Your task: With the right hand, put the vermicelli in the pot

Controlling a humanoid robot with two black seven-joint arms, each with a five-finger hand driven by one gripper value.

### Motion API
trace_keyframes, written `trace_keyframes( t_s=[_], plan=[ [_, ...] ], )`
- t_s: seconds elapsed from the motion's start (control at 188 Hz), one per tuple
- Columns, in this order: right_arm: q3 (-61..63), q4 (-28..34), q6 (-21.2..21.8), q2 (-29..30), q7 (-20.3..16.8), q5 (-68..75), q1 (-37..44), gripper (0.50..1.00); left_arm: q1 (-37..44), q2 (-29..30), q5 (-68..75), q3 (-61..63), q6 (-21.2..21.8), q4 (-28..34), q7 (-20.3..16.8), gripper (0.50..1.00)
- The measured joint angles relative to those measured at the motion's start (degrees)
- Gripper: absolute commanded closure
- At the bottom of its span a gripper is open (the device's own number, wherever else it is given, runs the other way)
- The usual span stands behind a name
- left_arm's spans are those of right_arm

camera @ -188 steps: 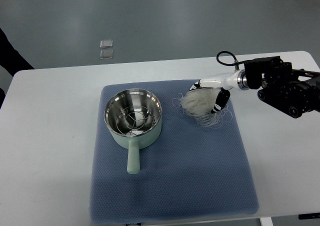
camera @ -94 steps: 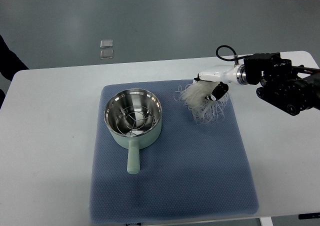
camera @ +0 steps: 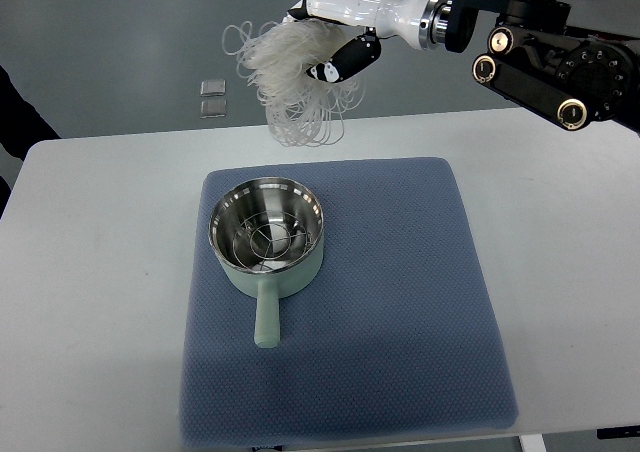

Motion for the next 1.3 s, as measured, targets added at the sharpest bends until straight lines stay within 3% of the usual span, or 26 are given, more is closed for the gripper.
trace_keyframes(
  t_s=[0.176,0.421,0.426,0.431,0.437,0.442,0.447,0.453,0.458,0.479,0.554,0.602,0.948,1.299],
  plan=[
    [0.02,3.02,0.52,4.72,1.30,0.06,-0.51,1.000,0.00,0.00,0.00,-0.03,-0.02,0.00,0.00,0.500],
    [-1.44,1.47,0.06,8.00,1.63,-0.98,-5.96,1.000,0.00,0.00,0.00,-0.03,-0.01,0.01,0.00,0.500],
    [-1.45,1.43,0.04,8.01,1.63,-0.98,-6.09,0.953,0.00,0.00,0.00,-0.03,-0.01,0.01,0.00,0.500],
    [-1.45,1.38,0.02,8.02,1.63,-0.99,-6.22,0.953,0.00,0.00,0.00,-0.03,-0.02,0.01,0.00,0.500],
    [-1.45,1.34,0.01,8.02,1.63,-0.99,-6.35,0.902,0.00,0.00,0.00,-0.03,-0.01,0.01,0.00,0.500],
    [-1.45,1.31,-0.01,8.03,1.63,-0.99,-6.47,0.901,0.00,0.00,0.00,-0.02,-0.02,0.01,0.00,0.500],
    [-1.46,1.27,-0.02,8.04,1.63,-1.00,-6.60,0.857,0.00,0.00,0.00,-0.02,-0.02,0.01,0.00,0.500],
    [-1.46,1.24,-0.03,8.05,1.63,-1.00,-6.72,0.857,0.00,0.00,0.00,-0.02,-0.02,0.01,0.00,0.500],
    [-1.47,1.21,-0.04,8.05,1.63,-1.00,-6.84,0.822,0.01,0.00,0.00,-0.01,-0.02,0.01,0.00,0.500],
    [-1.49,1.12,-0.06,8.06,1.63,-1.01,-7.34,0.763,0.02,0.00,0.00,0.00,-0.02,0.01,0.00,0.500],
    [-1.49,0.96,-0.25,8.03,1.63,-1.02,-9.14,0.669,0.07,0.00,0.00,0.04,-0.01,0.01,0.00,0.500],
    [-1.49,0.92,-0.57,7.78,1.73,-1.02,-10.07,0.644,0.09,0.00,0.00,0.05,-0.01,0.02,0.00,0.500],
    [2.98,0.85,-6.58,5.11,3.27,0.15,-13.03,0.642,0.09,0.00,0.00,0.14,0.01,0.02,0.00,0.500],
    [25.46,-5.86,-15.88,5.77,-1.32,11.63,-28.31,0.644,0.09,0.00,0.00,0.16,0.01,-0.02,0.00,0.500]
  ],
)
